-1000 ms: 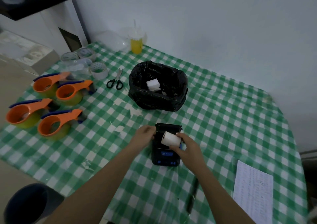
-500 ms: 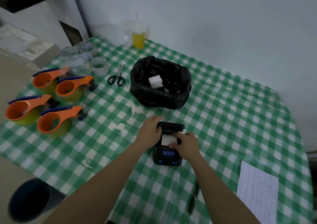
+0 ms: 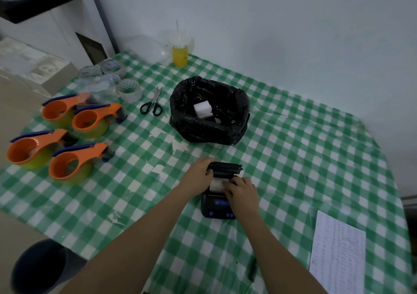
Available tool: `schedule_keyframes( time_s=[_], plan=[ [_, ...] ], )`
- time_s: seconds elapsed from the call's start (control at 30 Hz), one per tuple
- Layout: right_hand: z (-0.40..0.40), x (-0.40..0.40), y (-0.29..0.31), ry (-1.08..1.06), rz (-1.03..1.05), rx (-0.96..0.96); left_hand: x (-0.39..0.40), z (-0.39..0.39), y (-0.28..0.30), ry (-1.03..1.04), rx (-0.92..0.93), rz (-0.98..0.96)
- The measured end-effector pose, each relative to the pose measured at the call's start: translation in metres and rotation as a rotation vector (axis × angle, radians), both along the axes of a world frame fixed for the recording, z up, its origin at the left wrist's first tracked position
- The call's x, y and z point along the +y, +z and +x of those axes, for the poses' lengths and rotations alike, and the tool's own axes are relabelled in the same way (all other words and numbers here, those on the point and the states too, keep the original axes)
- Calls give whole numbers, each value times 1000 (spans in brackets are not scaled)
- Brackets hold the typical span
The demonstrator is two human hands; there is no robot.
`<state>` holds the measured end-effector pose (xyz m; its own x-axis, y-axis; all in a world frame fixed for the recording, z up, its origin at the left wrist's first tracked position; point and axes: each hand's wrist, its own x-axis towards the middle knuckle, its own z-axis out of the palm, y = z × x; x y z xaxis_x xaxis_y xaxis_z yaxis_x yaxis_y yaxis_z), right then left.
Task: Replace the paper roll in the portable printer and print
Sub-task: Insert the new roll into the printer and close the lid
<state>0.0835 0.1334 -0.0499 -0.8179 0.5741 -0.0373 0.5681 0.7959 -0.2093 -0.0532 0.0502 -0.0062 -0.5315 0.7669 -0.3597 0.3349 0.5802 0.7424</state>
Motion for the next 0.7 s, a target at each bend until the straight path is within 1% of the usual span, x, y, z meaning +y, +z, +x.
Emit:
schedule_keyframes(
  time_s=[0.1, 0.23, 0.37, 0.57, 0.63, 0.7],
  plan=[
    [3, 2, -1, 48, 43, 33, -1, 1, 0, -20, 23, -3],
    [8, 3, -6, 102, 15, 103, -5, 2, -2, -87, 98, -14],
    [22, 1, -7, 83, -14, 149, -17, 5, -5, -177, 239, -7],
    [28, -6, -4, 26, -54, 190, -40, 19, -17, -336, 391, 9],
    [30, -7, -2, 33, -63, 194, -45, 25, -20, -407, 409, -47],
    [31, -5, 0, 61, -58, 191, -48, 28, -24, -433, 397, -122]
  ],
)
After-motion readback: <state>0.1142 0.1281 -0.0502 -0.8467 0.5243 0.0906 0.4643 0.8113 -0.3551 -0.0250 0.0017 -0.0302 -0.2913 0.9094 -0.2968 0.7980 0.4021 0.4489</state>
